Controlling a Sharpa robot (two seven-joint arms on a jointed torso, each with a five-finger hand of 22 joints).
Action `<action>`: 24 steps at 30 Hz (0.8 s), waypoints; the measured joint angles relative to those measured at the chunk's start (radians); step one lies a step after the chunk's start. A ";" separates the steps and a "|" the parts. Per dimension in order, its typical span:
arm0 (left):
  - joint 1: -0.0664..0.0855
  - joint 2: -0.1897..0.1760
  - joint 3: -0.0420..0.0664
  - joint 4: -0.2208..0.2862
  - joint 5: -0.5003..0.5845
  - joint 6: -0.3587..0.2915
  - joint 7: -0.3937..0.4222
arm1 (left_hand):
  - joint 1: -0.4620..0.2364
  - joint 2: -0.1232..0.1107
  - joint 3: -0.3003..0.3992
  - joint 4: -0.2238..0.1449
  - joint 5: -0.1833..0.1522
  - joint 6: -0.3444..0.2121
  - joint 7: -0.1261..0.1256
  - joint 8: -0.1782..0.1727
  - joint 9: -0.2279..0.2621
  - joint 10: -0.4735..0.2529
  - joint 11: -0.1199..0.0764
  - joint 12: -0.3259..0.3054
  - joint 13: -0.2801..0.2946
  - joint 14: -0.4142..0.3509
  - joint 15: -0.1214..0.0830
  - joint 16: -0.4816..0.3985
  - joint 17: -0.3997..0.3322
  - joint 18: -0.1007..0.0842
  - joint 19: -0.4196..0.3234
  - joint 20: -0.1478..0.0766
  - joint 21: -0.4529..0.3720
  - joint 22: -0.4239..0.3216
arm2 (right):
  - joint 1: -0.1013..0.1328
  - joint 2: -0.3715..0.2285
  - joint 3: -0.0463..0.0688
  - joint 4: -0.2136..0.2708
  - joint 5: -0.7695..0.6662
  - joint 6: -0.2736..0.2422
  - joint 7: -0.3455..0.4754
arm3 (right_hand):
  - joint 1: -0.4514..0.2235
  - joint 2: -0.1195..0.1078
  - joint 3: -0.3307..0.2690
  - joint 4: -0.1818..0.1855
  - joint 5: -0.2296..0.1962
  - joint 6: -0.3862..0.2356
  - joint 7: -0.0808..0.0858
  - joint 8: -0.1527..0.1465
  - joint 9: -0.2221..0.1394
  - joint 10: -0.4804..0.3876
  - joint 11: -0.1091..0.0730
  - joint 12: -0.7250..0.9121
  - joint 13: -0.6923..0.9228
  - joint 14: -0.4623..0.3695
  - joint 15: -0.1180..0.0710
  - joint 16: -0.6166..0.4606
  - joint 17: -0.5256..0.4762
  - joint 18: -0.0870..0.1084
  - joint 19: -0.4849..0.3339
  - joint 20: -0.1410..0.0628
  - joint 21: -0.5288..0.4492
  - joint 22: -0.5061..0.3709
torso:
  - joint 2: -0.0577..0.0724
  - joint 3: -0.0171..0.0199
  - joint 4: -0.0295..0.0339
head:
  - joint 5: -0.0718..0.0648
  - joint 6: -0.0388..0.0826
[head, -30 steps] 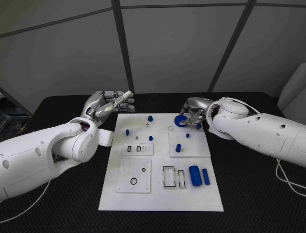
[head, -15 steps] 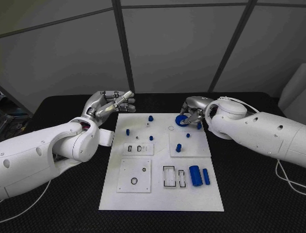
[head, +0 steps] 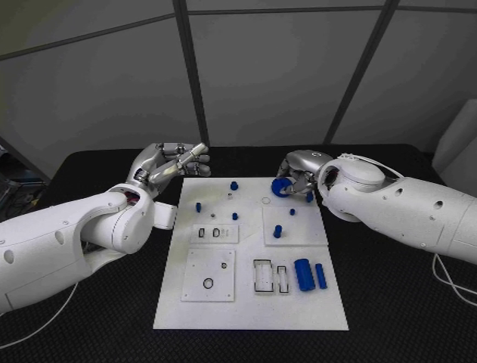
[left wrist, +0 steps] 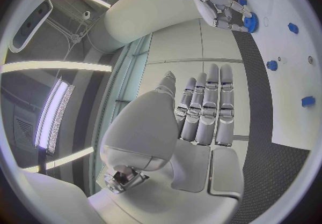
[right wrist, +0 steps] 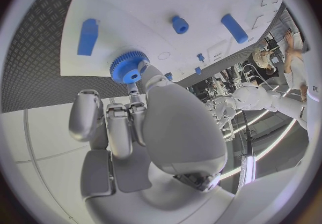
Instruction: Assemble the parts on the task board
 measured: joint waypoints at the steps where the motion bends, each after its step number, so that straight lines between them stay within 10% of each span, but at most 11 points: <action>1: 0.000 0.000 0.000 0.000 0.000 0.000 0.000 | 0.000 0.000 0.000 0.000 0.000 0.000 0.000 0.000 0.000 0.000 0.000 0.000 0.000 0.000 0.000 0.000 0.000 0.000 0.000 0.000 0.000 0.000 | 0.000 -0.003 0.000 0.010 -0.002 -0.007 0.001 | 0.000 0.000 0.001 -0.001 0.002 0.000 0.000 0.000 0.000 0.000 0.000 0.000 0.000 0.000 0.000 0.000 0.000 0.000 0.000 0.000 0.000 0.001 | 0.000 0.0001 -0.0001 | 0.001 0.000; 12: 0.000 0.005 0.000 -0.002 0.000 0.001 -0.002 | 0.000 0.000 0.000 0.000 0.000 0.000 0.000 0.000 0.000 0.000 0.000 0.000 0.000 0.000 0.000 0.000 0.001 0.000 0.000 0.000 0.000 0.000 | 0.001 -0.001 0.000 0.135 -0.040 -0.085 -0.001 | -0.022 -0.003 0.008 0.000 0.009 0.000 0.000 -0.005 0.000 0.000 0.000 0.004 0.000 0.000 0.000 0.000 0.000 -0.016 0.011 -0.003 0.005 0.017 | 0.000 -0.0006 0.0005 | 0.006 0.003; 24: 0.000 0.006 0.000 -0.003 0.000 0.002 -0.003 | 0.000 0.000 0.000 0.000 0.000 0.000 0.000 0.000 0.000 0.000 0.000 0.000 0.000 0.000 0.000 0.000 0.001 0.000 0.000 0.000 0.000 0.000 | 0.001 0.113 -0.005 0.101 -0.080 -0.116 -0.013 | -0.022 -0.003 0.012 0.000 0.008 0.003 0.003 -0.012 0.000 0.000 0.000 0.004 0.000 0.000 0.000 0.000 0.000 -0.016 0.014 0.000 0.011 0.020 | 0.002 -0.0017 0.0024 | 0.018 -0.002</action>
